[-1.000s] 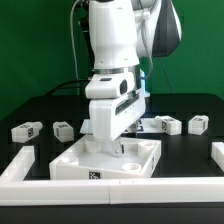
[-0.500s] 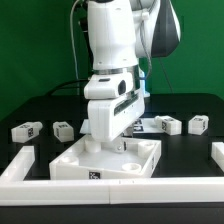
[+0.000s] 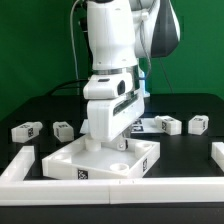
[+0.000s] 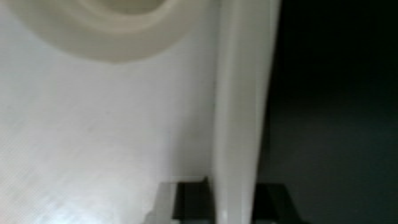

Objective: Assemble square table

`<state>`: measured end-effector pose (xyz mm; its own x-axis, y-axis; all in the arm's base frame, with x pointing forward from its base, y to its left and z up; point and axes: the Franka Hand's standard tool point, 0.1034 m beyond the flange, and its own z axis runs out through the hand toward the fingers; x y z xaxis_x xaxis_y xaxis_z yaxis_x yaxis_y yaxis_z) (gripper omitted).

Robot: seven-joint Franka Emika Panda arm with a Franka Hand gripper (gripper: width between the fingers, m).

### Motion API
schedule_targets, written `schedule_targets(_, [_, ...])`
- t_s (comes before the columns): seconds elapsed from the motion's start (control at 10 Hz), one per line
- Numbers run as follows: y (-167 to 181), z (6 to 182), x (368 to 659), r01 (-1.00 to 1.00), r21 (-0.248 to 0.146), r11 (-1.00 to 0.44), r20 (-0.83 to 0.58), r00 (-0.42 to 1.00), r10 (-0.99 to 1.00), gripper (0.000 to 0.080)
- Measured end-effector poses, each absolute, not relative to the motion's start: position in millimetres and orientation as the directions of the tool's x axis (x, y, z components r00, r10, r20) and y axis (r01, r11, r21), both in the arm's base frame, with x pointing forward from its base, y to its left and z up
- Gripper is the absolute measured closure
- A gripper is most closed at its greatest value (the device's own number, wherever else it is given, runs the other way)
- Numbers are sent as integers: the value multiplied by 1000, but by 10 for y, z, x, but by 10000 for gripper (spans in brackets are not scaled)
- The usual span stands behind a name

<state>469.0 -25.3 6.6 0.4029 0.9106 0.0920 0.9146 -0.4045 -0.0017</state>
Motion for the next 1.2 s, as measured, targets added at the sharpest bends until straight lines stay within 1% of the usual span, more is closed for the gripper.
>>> schedule_targets(0.1, [-244, 66, 4690, 919, -4, -393, 90, 392, 915, 746])
schedule_targets(0.2, [-151, 83, 4716, 958, -25, -287, 74, 288, 955, 746])
schedule_targets(0.3, [-21, 112, 4779, 978, -31, -207, 67, 208, 976, 746])
schedule_targets(0.4, [81, 111, 4785, 982, -34, -185, 72, 187, 980, 745])
schedule_targets(0.7, [37, 93, 4747, 980, -35, -198, 73, 200, 977, 745])
schedule_targets(0.8, [30, 92, 4752, 988, -31, -151, 74, 152, 986, 745])
schedule_targets(0.9, [59, 88, 4787, 998, -20, -64, 77, 66, 995, 745])
schedule_targets(1.0, [187, 78, 4853, 1000, -10, 2, 86, -2, 996, 745])
schedule_targets(1.1, [347, 66, 4943, 999, 1, 38, 99, -38, 994, 745])
schedule_targets(1.2, [484, 60, 4948, 999, -16, 46, 107, -44, 993, 745])
